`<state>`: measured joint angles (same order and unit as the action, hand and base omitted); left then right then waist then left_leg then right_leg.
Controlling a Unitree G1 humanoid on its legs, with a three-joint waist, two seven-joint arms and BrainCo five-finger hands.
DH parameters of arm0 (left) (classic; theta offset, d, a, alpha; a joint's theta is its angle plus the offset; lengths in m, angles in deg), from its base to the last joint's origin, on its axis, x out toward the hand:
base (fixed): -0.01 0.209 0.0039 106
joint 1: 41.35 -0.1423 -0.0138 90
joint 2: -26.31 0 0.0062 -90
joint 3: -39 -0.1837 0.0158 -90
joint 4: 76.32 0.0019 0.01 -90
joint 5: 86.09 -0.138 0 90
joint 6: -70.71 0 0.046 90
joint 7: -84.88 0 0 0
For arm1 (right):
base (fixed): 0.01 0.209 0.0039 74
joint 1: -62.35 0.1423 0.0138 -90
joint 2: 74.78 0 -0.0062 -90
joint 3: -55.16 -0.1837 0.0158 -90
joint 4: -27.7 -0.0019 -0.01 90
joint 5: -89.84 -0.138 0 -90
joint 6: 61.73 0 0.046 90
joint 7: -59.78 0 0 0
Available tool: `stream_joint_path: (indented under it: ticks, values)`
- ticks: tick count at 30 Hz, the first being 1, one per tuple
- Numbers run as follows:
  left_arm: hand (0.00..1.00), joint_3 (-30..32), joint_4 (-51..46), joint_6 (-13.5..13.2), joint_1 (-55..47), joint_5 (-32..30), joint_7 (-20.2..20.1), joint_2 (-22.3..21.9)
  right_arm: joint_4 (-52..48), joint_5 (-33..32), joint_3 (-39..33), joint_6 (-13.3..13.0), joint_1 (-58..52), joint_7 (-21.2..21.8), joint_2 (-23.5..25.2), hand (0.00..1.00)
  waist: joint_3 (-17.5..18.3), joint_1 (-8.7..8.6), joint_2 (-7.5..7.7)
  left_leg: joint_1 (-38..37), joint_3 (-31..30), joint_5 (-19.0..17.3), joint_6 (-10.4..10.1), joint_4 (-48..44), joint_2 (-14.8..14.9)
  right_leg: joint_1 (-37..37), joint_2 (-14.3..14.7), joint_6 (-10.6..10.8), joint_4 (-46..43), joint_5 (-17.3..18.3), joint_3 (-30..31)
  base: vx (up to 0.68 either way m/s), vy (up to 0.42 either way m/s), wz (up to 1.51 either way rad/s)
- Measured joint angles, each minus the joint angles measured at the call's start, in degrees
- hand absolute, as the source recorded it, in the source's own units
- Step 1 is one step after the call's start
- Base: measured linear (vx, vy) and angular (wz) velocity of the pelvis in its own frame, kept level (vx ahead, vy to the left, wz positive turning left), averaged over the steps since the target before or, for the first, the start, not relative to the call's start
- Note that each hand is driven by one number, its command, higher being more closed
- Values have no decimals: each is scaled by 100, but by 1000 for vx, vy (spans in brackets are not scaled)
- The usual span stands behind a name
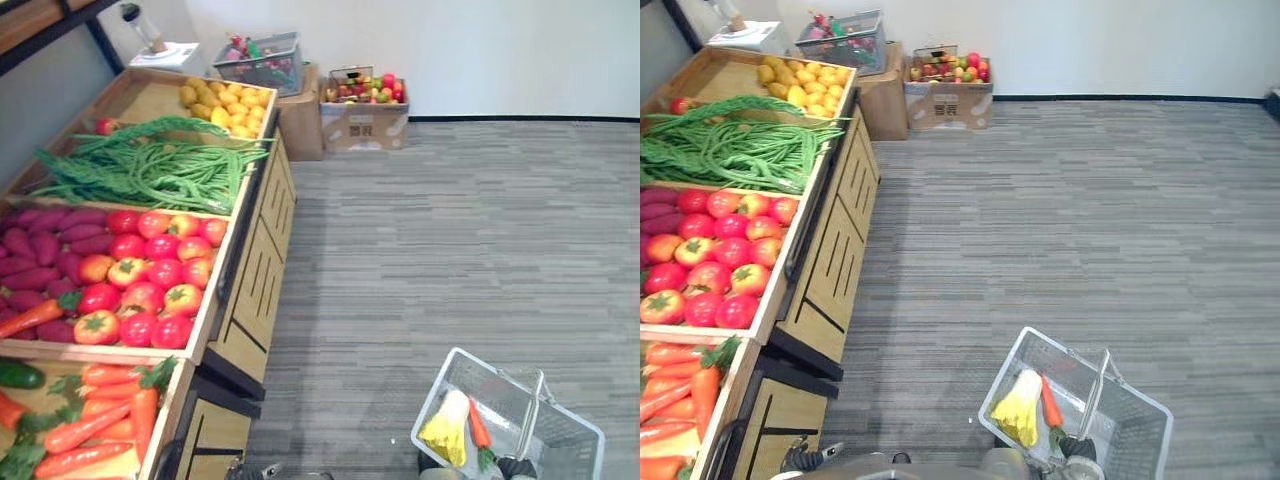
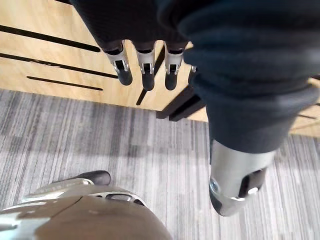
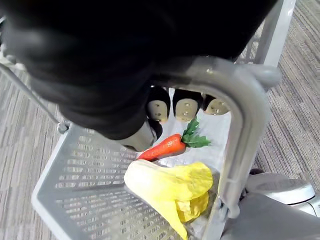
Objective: Pick vegetable in the basket
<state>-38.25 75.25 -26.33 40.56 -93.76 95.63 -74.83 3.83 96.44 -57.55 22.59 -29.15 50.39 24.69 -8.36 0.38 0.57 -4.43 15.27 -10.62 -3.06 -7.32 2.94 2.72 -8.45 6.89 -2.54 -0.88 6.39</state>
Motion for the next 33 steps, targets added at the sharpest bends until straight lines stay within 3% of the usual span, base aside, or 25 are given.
stream_joint_path:
  ticks: [2,4,5,6,7,12,17,24,25,33]
  values:
    - [0,-139,-4,-3,24,1,0,54,0,0,12,-1,50,0,9,100,-23,6,44,-6,273,-133,20,-50,38,247,101,37,-152,-26,299,-66,-17,-88]
    - [0,-173,-1,2,49,-1,7,60,0,-42,21,3,55,-4,25,100,-55,10,99,34,557,-271,39,-227,123,401,153,44,-190,-173,124,-87,-22,-80]
    - [0,-176,-3,1,62,-1,8,37,1,-51,21,10,62,-8,27,100,-54,1,62,47,702,-319,37,-287,240,414,195,-108,-123,-324,-151,-155,-73,-89]
    - [0,-181,-1,0,60,-9,4,26,-7,-55,8,16,84,-34,38,100,-45,8,-16,55,906,-333,52,-310,365,439,92,-350,-266,-192,-938,-121,-73,-64]
    - [0,-199,-3,2,71,-20,8,39,-24,-55,-43,2,72,-40,22,100,-57,-26,-2,24,954,-330,48,-305,374,551,1,-493,-595,-40,-1451,-106,-90,-45]
    - [0,-336,2,2,105,-13,-5,148,4,-57,-169,39,-72,-48,29,100,-70,-20,59,-67,939,-294,-93,-274,420,371,160,-226,-247,-176,-1623,6,-51,-9]
    - [0,-290,104,3,138,43,-30,150,15,-68,-165,124,-90,-39,53,100,-15,-15,56,-85,945,-186,-190,-100,422,-87,301,-274,914,-733,-1667,37,-39,0]
    - [0,-115,250,6,176,68,-61,105,23,-69,-149,130,-77,-36,50,100,16,-6,8,-215,748,-167,-212,-15,402,-127,342,-269,915,-738,-1595,24,-6,-7]
    - [0,64,464,8,78,291,-100,-24,51,-92,-162,124,-139,-8,70,100,283,-15,-160,-388,693,-170,-211,122,380,-192,282,-291,917,-645,-1651,-3,6,-6]
    - [0,128,443,-1,-80,309,-122,-70,130,-199,-162,124,-276,-7,34,100,469,-4,-173,-360,366,-116,-177,230,352,-308,206,-256,918,-549,-2044,8,-4,22]
